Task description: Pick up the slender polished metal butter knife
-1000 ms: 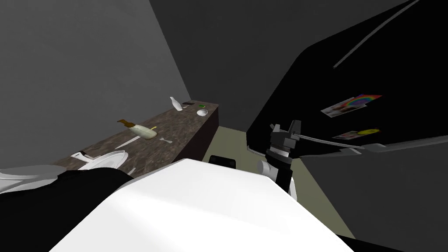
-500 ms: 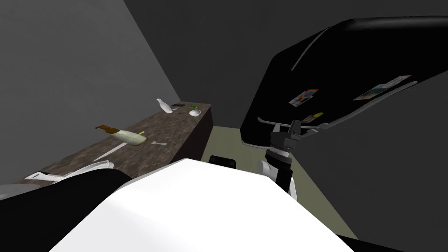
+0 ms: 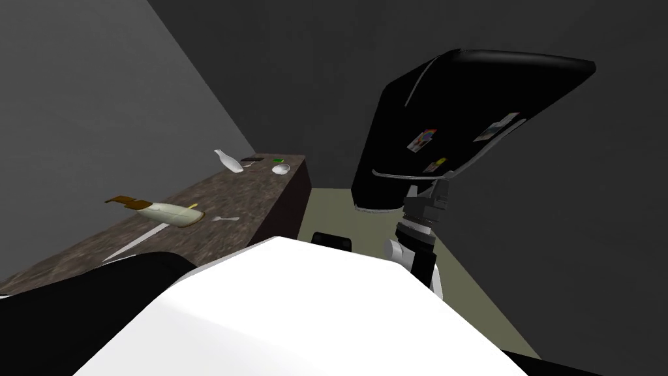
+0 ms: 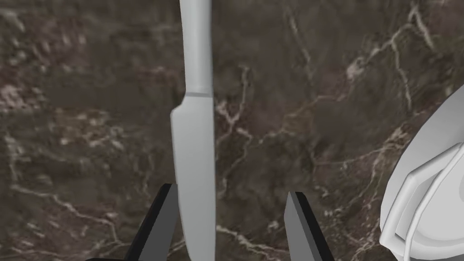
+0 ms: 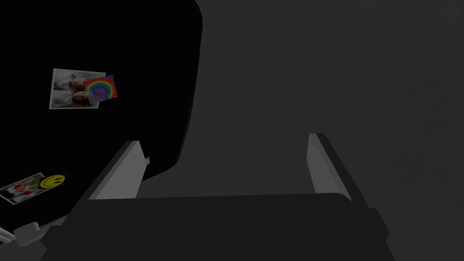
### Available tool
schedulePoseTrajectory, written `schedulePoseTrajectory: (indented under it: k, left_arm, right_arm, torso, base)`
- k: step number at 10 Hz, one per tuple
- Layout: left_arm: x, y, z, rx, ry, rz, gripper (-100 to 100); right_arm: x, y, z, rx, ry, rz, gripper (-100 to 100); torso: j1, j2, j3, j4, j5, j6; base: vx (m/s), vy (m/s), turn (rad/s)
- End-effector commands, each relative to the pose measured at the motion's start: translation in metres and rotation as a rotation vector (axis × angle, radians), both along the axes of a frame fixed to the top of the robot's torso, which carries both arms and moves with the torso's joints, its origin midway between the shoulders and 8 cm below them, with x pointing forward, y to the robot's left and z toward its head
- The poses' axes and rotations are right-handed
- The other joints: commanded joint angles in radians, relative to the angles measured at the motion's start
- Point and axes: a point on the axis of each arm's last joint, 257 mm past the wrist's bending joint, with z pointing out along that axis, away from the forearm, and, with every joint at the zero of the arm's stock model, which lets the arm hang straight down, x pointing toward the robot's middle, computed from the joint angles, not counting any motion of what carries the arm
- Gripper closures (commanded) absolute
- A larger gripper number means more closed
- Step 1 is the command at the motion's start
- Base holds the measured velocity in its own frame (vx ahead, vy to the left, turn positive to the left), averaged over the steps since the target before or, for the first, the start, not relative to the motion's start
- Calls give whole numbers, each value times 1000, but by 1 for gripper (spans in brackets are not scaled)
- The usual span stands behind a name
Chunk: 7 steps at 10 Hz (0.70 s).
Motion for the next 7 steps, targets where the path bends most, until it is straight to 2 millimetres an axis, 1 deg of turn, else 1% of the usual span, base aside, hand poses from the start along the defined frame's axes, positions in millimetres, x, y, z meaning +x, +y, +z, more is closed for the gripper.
schedulePoseTrajectory:
  k: [1,4,5,6,7]
  left_arm:
    - [0,0,0,0,0,0,100]
    - [0,1,0,2,0,2,100]
    - [0,1,0,2,0,2,0]
    - [3,1,1,0,1,-20,100]
    - [20,3,2,-2,0,-65,100]
  right_arm:
    - [0,0,0,0,0,0,0]
    - [0,0,0,0,0,0,0]
    - [0,0,0,0,0,0,0]
    - [0,0,0,0,0,0,0]
    - [0,0,0,0,0,0,0]
  torso:
    - [0,0,0,0,0,0]
    - [0,-3,-2,-1,1,1]
    - [0,-3,-2,-1,1,1]
    - [0,-3,-2,-1,1,1]
    - [1,-5,-3,-1,1,-1]
  base:
    - [-5,-6,0]
    - [0,0,0]
    - [0,0,0]
    - [56,27,219]
    - [130,48,372]
